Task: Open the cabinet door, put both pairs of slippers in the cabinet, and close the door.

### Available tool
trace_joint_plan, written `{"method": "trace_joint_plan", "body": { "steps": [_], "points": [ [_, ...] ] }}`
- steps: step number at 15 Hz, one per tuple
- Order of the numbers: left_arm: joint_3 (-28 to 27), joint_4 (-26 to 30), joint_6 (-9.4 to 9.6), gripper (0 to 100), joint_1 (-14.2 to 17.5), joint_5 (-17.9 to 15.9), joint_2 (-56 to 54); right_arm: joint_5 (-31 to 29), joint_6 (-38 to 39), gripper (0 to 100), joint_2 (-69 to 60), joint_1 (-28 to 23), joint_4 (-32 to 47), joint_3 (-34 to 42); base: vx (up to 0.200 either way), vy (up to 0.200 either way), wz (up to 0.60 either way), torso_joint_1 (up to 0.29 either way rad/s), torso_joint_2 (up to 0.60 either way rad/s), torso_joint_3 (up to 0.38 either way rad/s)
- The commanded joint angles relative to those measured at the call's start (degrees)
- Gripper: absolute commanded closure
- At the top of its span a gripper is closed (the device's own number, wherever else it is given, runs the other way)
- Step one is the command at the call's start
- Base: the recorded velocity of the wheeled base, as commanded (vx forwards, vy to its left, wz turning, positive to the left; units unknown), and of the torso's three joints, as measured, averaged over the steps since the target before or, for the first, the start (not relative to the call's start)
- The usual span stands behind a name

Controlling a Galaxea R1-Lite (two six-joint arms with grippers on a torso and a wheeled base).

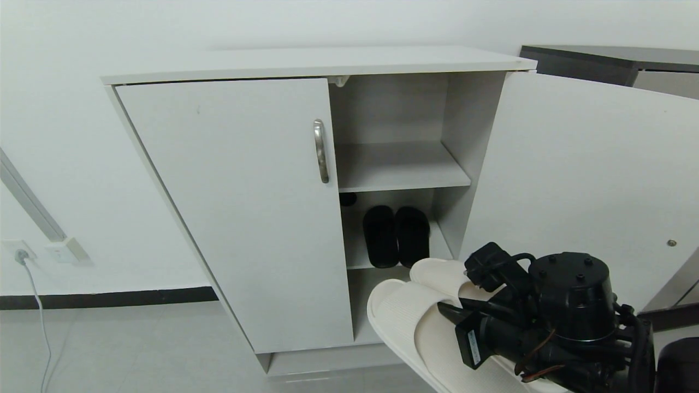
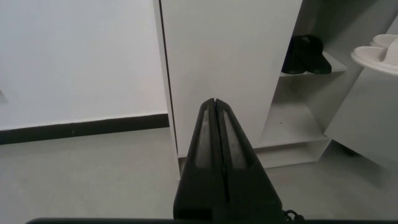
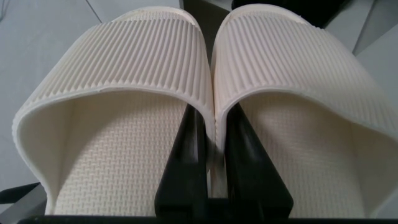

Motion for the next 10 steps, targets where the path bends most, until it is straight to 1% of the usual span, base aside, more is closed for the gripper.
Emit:
{"method": "trace_joint_plan", "body": {
  "steps": [1,4,5,6,7,8,9,10],
  "points": [
    [0.0,0.0,0.02,100,0.0,0.0,0.1,-0.2,0.0,100,0.1,-0.1,0.0,0.0,0.0,0.0,0.0,0.0,0.0,0.0],
    [0.0,0.0,0.02,100,0.0,-0.1,0.1,-0.5,0.2,100,1.3,0.1,-0.8,-1.1,0.0,0.0,0.0,0.0,0.0,0.0],
    [0.0,0.0,0.02,100,0.0,-0.1,0.1,-2.5,0.8,100,2.7,0.6,-1.3,-2.8,0.0,0.0,0.0,0.0,0.0,0.0],
    [0.0,0.0,-0.07,100,0.0,0.0,0.1,-10.7,5.0,100,5.5,3.6,1.0,-7.8,0.0,0.0,0.0,0.0,0.0,0.0],
    [0.0,0.0,-0.16,100,0.0,0.0,0.1,-17.7,9.8,100,7.6,5.9,6.0,-13.8,0.0,0.0,0.0,0.0,0.0,0.0],
    [0.0,0.0,-0.16,100,0.0,0.0,0.1,-22.5,13.3,100,10.0,6.3,12.3,-19.7,0.0,0.0,0.0,0.0,0.0,0.0],
    [0.0,-0.1,-0.16,100,0.0,0.0,0.1,-26.0,16.2,100,12.3,6.3,18.6,-25.6,0.0,0.0,0.0,0.0,0.0,0.0],
    [0.0,0.0,-0.16,100,0.0,0.0,0.1,-30.0,18.0,100,14.2,6.3,22.5,-30.7,0.0,0.0,0.0,0.0,0.0,0.0]
  ]
}}
